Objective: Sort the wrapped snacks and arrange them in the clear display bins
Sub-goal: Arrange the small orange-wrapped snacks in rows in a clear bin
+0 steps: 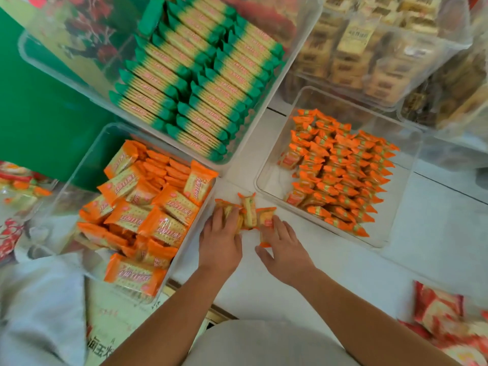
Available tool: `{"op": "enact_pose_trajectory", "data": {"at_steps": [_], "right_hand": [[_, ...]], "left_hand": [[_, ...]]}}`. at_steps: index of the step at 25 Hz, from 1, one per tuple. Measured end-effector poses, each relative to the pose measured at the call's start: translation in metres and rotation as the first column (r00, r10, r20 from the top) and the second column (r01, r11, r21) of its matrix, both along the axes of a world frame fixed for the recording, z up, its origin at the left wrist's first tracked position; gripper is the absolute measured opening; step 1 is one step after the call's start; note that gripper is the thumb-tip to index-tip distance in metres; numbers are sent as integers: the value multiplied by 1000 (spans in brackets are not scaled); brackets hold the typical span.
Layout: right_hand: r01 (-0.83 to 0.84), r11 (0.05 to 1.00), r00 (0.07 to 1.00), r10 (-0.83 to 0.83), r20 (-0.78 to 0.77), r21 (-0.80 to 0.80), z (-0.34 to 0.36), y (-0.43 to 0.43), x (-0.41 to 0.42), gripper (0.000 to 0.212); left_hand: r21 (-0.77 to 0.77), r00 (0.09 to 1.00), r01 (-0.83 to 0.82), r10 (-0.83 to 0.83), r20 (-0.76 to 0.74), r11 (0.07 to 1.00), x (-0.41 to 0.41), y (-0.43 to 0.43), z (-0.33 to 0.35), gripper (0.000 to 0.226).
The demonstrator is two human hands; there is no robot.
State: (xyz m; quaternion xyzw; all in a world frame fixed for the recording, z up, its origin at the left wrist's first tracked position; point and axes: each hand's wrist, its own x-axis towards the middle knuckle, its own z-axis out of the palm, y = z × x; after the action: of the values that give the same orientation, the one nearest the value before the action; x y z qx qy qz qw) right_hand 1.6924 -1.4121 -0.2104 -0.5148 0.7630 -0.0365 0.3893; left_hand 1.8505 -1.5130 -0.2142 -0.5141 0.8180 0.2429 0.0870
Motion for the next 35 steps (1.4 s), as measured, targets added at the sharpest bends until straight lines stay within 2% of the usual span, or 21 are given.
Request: {"op": "enact_pose_trajectory", "data": {"at_steps": [4,7,9,12,15,17,19,21,23,25,27,29,30,32,34,35], "right_hand": [[140,987,987,-145,-67,-79,0,37,-8,52],[238,966,962,-248,-110,-98,-4,61,-7,40],[321,946,941,-324,-94,-50,-7,66,-9,34],[375,927,924,-372,-83,15,-9,59,-12,28],[409,911,912,-405,-66,59,-8,53,-19,21],[503,858,861,-508,28,106,0,56,-26,21],[636,752,720,-659,217,170,21,64,-31,21],[715,660,549,-734,400,230,47,75,-33,21],[755,576,339,-751,566,313,75,83,-33,23],[753,518,103,-702,705,406,99,88,-31,27],[737,527,-8,-620,785,424,117,91,-28,30],[741,545,-6,-579,815,392,128,95,-20,29],[750,547,13,-573,819,371,132,98,-16,28],[775,532,38,-579,815,342,138,104,-8,26],[810,492,63,-613,787,318,142,109,-1,24],[828,483,114,-643,757,286,143,112,2,23]], "left_hand": [[-22,992,112,-113,-54,994,2,35,-4,55],[10,976,148,-145,-162,989,10,50,-3,52],[84,975,116,-98,-197,990,16,51,-3,60],[145,990,1,19,-136,989,17,47,-3,71],[167,995,-19,35,-96,986,6,43,1,69],[175,986,-60,86,-145,983,-1,42,8,61],[306,921,-176,266,-283,936,-8,44,26,49],[569,751,-248,526,-399,784,-15,47,50,35],[765,626,-226,691,-360,603,-19,54,78,21],[866,565,-148,759,-323,478,-18,62,99,16],[917,499,-70,810,-310,394,-16,69,112,19],[939,455,-21,840,-296,343,-12,76,121,22],[937,450,-9,838,-308,349,-9,80,126,23],[911,472,8,802,-367,412,-2,85,130,26],[857,539,-9,725,-430,515,6,89,134,25],[821,582,-31,678,-449,570,10,90,135,24]]}}
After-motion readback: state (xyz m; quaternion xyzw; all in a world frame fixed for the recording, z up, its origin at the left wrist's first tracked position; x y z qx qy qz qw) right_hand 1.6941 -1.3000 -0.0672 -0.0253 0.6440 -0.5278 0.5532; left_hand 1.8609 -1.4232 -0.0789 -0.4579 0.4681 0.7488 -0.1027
